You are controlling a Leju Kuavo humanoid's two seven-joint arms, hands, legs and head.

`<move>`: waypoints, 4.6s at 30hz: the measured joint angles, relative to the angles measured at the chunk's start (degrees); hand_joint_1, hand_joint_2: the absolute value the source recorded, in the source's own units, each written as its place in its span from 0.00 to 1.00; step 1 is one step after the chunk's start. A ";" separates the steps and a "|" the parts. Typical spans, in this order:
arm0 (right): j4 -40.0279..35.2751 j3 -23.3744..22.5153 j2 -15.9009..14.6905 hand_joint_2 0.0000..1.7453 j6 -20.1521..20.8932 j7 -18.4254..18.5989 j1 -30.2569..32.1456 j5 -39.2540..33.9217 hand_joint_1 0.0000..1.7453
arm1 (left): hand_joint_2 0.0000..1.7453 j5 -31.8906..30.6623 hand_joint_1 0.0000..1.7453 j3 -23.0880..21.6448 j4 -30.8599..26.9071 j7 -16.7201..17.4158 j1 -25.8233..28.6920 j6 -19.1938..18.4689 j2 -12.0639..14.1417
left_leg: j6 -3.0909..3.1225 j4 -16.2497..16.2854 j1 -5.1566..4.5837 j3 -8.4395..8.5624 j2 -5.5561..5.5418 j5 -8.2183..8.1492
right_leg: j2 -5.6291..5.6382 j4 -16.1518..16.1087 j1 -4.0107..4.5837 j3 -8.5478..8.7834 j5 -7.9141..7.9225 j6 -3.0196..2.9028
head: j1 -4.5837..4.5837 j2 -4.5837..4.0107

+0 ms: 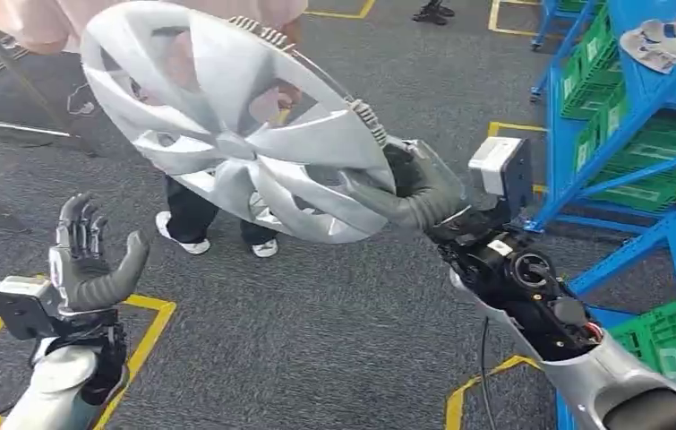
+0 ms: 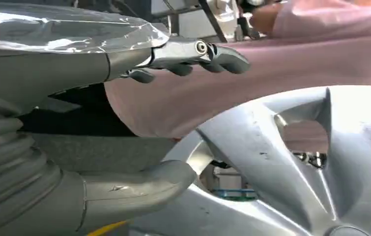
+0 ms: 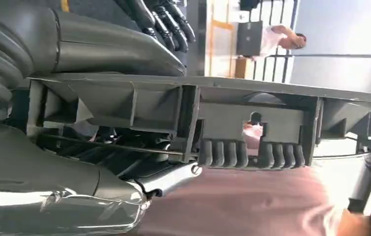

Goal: Take the parts from the cabinet and place them on the table.

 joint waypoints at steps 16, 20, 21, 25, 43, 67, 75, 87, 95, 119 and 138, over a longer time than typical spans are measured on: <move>-0.18 -0.77 -0.02 1.00 -0.33 0.13 1.45 0.11 1.00 | 1.00 -3.76 0.00 0.09 -3.80 1.14 2.87 3.21 1.20 | -1.02 0.87 -0.18 -0.53 -8.29 -0.46 | 8.89 -0.10 -0.74 -0.84 1.49 -1.81 | 2.36 0.00; -0.46 -1.55 -0.02 1.00 -0.79 0.33 2.22 0.70 1.00 | 1.00 -4.39 0.00 0.22 -5.64 2.25 3.62 3.43 1.70 | -1.96 17.52 0.05 -8.93 -1.56 -7.99 | 6.02 -0.32 -0.63 -0.68 1.40 -2.37 | 0.48 0.00; -0.46 -1.59 -0.02 1.00 -0.81 0.42 2.56 0.74 1.00 | 1.00 -4.55 0.00 0.24 -5.94 2.45 3.99 3.43 1.84 | -2.13 19.73 0.26 -10.17 -1.35 -8.09 | 5.26 -0.31 -0.65 -0.64 1.32 -2.33 | 0.15 0.00; -0.46 -1.79 -0.02 1.00 -0.33 0.55 3.10 1.14 1.00 | 1.00 -5.03 0.00 0.61 -7.73 3.47 4.34 3.43 2.58 | -2.28 3.48 0.59 -1.81 1.59 0.20 | 2.50 -0.23 -0.82 0.12 0.54 -1.54 | -0.41 0.00; 0.85 -3.48 -0.18 1.00 0.98 0.42 2.62 1.51 1.00 | 1.00 -5.55 0.00 1.25 -10.90 4.50 5.25 3.32 2.99 | 0.24 0.59 0.49 -0.02 -9.02 -0.56 | 12.63 1.21 -0.10 -1.87 1.47 -1.42 | 2.49 0.00; 2.12 -4.24 -0.17 1.00 0.04 0.15 3.26 2.05 1.00 | 1.00 -4.59 0.00 1.14 -10.38 3.69 3.30 1.64 1.99 | 1.13 0.17 0.17 0.25 -3.33 -0.71 | 7.29 20.18 -0.28 -9.49 -9.01 0.57 | 1.88 0.00; 2.49 -4.26 -0.17 1.00 -0.20 0.02 3.44 2.78 1.00 | 1.00 -4.15 0.00 1.07 -9.38 3.15 2.96 1.68 1.66 | -0.60 0.64 0.59 -0.53 -9.15 -0.42 | 11.05 1.02 -0.38 -1.89 0.67 -0.46 | 2.52 0.00; 3.52 -3.72 -0.11 1.00 0.92 -0.48 2.48 1.77 1.00 | 1.00 -2.80 0.00 1.01 -8.30 3.17 2.23 3.61 1.68 | -1.57 1.35 0.41 -0.35 0.61 -0.81 | 3.27 0.11 -0.55 -0.75 0.32 -0.91 | -0.50 0.00; 4.07 -3.21 -0.11 1.00 0.55 -0.61 1.67 1.70 1.00 | 1.00 -3.06 0.00 1.01 -8.22 3.02 2.23 3.32 1.68 | 0.36 1.07 -0.42 0.04 -0.86 -1.61 | 5.39 1.13 -0.08 -1.74 1.09 -4.18 | 1.70 0.00; 4.31 -2.69 -0.11 1.00 -0.04 -0.33 1.79 1.73 1.00 | 1.00 -3.28 0.00 1.01 -8.22 4.96 2.25 2.73 1.70 | 0.84 1.37 -0.50 0.06 -1.05 -1.97 | 5.23 -0.03 -0.21 -0.54 -0.47 -0.22 | 0.90 0.00; 4.04 -2.45 -0.13 1.00 -0.13 0.31 2.79 1.68 1.00 | 1.00 -3.76 0.00 0.94 -9.07 5.53 2.26 2.32 1.88 | -2.32 1.46 1.34 2.92 -2.35 -4.88 | 7.89 1.58 -1.39 -2.67 0.77 -0.39 | 1.49 0.00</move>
